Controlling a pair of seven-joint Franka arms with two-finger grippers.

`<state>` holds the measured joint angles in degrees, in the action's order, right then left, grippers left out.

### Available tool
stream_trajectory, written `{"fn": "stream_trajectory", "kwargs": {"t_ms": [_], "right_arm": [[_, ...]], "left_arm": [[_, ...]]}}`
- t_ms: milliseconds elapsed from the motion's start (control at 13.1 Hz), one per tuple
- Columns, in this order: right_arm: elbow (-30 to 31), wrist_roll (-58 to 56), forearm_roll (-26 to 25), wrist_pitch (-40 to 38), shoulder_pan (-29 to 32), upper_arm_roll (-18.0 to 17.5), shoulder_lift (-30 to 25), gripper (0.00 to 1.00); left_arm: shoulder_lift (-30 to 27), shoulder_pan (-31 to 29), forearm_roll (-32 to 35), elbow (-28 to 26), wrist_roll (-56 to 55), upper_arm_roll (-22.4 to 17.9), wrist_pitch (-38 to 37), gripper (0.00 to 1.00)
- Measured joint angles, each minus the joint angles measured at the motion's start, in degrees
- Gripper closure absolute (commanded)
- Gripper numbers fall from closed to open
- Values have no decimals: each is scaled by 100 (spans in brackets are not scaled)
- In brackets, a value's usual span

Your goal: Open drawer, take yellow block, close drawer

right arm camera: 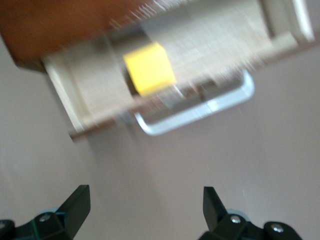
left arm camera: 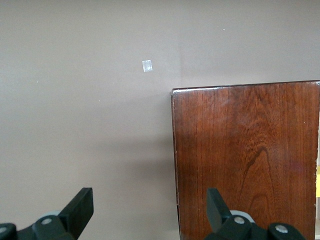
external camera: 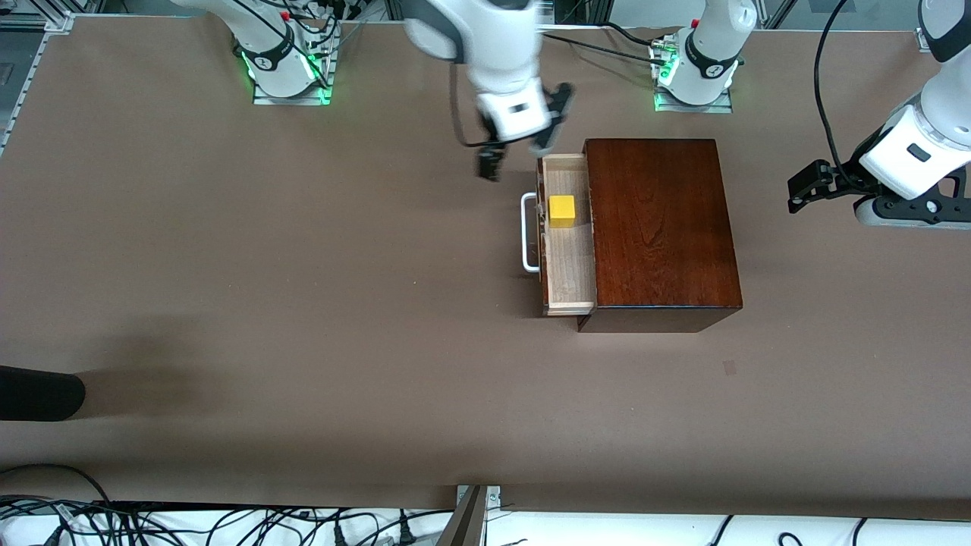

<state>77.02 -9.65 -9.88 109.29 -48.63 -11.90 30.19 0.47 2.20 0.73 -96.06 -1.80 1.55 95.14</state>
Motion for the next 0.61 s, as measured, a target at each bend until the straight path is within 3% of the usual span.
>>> {"fn": "stream_trajectory", "kwargs": {"t_ms": [229, 610], "right_arm": [[-1046, -179, -396, 33, -461, 24, 950, 0], [-1353, -1153, -441, 524, -470, 123, 1379, 0]], "left_arm": [[0, 1, 0, 1, 2, 6, -28, 0], [0, 9, 0, 6, 3, 18, -34, 0]]}}
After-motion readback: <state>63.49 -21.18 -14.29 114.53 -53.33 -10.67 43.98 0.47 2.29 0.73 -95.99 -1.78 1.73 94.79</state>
